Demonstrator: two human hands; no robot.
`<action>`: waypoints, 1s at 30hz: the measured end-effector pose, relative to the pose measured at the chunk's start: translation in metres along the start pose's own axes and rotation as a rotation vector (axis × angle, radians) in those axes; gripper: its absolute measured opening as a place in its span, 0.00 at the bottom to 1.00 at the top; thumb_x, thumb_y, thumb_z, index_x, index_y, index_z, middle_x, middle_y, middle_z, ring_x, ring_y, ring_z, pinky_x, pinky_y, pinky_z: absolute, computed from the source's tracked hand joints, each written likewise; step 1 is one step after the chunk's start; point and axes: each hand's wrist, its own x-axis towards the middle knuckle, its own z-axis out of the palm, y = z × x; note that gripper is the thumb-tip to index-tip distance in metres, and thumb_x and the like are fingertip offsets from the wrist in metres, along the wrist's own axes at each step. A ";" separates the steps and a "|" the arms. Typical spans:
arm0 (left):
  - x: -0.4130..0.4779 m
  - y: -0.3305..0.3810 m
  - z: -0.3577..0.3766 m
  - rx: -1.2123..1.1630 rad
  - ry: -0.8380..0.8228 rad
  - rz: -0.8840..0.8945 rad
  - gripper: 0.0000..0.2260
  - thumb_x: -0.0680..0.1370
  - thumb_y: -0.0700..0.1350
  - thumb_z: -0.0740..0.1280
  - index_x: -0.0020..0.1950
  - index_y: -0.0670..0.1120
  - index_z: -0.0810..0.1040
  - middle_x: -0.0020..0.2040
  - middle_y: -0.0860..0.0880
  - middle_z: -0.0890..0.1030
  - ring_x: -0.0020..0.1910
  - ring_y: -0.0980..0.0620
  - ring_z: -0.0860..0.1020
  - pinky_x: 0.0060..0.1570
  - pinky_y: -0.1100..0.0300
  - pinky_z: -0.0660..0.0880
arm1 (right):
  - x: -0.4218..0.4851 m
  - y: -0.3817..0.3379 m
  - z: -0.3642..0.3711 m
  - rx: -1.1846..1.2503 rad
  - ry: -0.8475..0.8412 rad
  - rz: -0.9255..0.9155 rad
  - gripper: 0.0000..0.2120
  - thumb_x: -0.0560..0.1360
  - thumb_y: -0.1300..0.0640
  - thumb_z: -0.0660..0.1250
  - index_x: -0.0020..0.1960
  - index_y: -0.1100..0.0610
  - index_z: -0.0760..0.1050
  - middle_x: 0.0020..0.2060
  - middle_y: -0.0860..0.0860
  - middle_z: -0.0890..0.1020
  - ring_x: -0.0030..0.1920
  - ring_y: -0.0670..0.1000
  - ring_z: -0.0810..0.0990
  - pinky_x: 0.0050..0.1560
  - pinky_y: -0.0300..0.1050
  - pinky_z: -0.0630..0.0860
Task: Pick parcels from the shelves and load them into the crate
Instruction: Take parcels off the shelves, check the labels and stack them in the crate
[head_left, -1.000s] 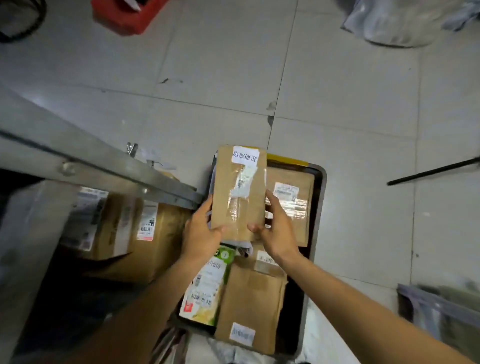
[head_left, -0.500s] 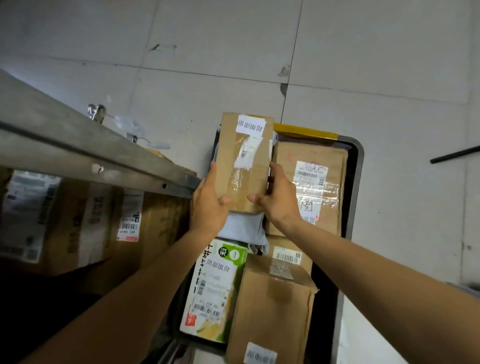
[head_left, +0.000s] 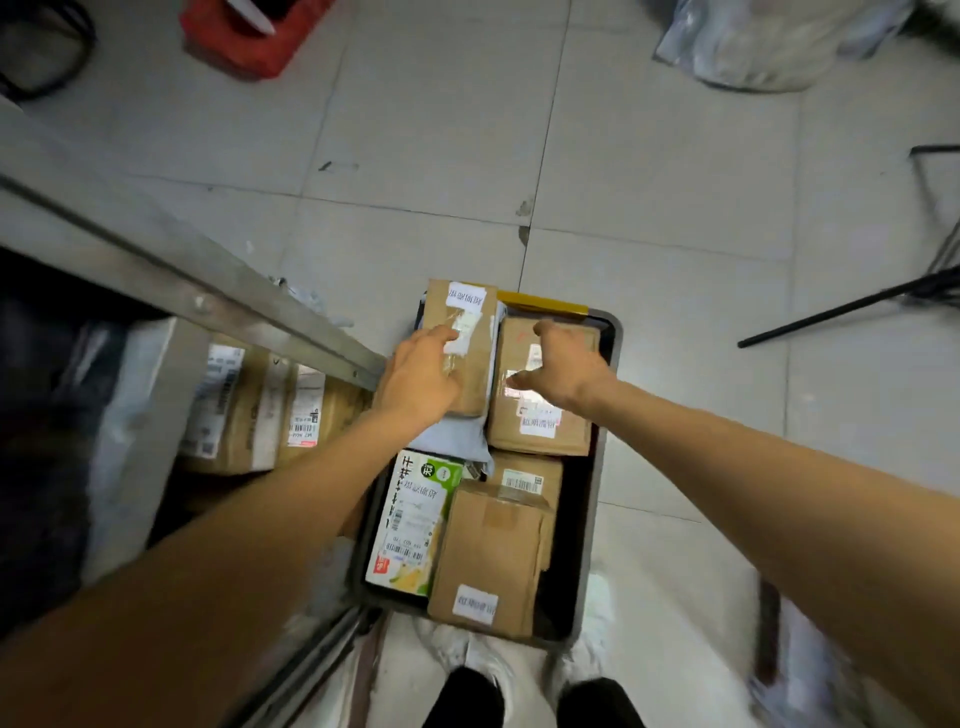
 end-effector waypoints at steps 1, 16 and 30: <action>-0.010 0.016 -0.017 0.036 -0.009 0.007 0.24 0.76 0.41 0.68 0.72 0.46 0.70 0.67 0.45 0.75 0.65 0.45 0.73 0.66 0.51 0.70 | -0.016 -0.009 -0.024 -0.107 -0.029 -0.039 0.29 0.72 0.50 0.74 0.68 0.59 0.69 0.63 0.58 0.76 0.62 0.59 0.74 0.53 0.48 0.71; -0.266 0.215 -0.257 0.320 -0.021 0.149 0.11 0.75 0.49 0.70 0.55 0.46 0.81 0.53 0.48 0.82 0.48 0.51 0.77 0.47 0.57 0.74 | -0.301 -0.167 -0.270 -0.646 -0.092 -0.256 0.26 0.73 0.48 0.72 0.65 0.62 0.74 0.58 0.59 0.80 0.56 0.59 0.79 0.58 0.53 0.76; -0.577 0.220 -0.309 0.327 0.309 0.063 0.15 0.74 0.54 0.69 0.55 0.47 0.82 0.55 0.46 0.82 0.53 0.45 0.80 0.55 0.49 0.78 | -0.589 -0.247 -0.274 -0.653 0.136 -0.499 0.33 0.72 0.47 0.74 0.71 0.58 0.68 0.63 0.57 0.76 0.57 0.58 0.77 0.53 0.46 0.75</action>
